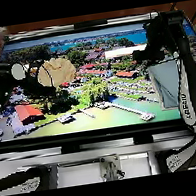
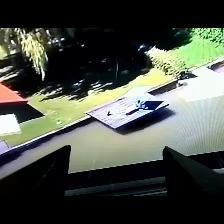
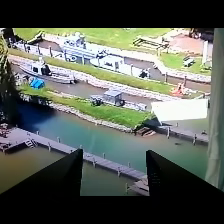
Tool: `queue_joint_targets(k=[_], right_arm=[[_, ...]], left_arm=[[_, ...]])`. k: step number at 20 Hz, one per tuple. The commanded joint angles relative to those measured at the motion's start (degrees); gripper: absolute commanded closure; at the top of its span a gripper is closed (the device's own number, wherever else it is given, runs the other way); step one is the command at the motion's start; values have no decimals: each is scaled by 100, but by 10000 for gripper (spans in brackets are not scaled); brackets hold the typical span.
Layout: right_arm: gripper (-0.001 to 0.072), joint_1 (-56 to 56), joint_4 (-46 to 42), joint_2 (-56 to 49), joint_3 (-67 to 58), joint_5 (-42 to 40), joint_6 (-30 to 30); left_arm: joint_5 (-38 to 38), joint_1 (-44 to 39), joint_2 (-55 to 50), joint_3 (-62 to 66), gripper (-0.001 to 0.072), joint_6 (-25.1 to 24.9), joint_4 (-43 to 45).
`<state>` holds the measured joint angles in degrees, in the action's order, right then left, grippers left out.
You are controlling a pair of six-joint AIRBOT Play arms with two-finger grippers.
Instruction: Fold the shirts.
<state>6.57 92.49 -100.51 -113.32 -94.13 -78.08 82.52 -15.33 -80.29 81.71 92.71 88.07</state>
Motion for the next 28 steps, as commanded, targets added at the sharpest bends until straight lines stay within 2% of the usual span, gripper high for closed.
queue_joint_targets(k=[1,16,20,23,25,27,28], right_arm=[[203,4,0,-2,-7,0,0],[203,-39,17,-2,-7,0,0],[203,-37,-59,-4,-4,70,-11],[203,-37,42,-2,-7,708,2],[203,-37,223,-2,-4,739,2],[203,-37,229,-2,-7,907,2],[203,-37,260,-2,-4,922,-2]], left_arm=[[0,4,4,0,34,-4,2],[-20,4,2,0,34,0,-2],[-798,0,-48,0,34,4,-24],[-1193,-2,-129,0,34,17,-304],[-1971,11,-219,13,29,17,-256],[-2660,101,-507,308,18,170,203],[-2763,166,-811,636,13,170,476]])
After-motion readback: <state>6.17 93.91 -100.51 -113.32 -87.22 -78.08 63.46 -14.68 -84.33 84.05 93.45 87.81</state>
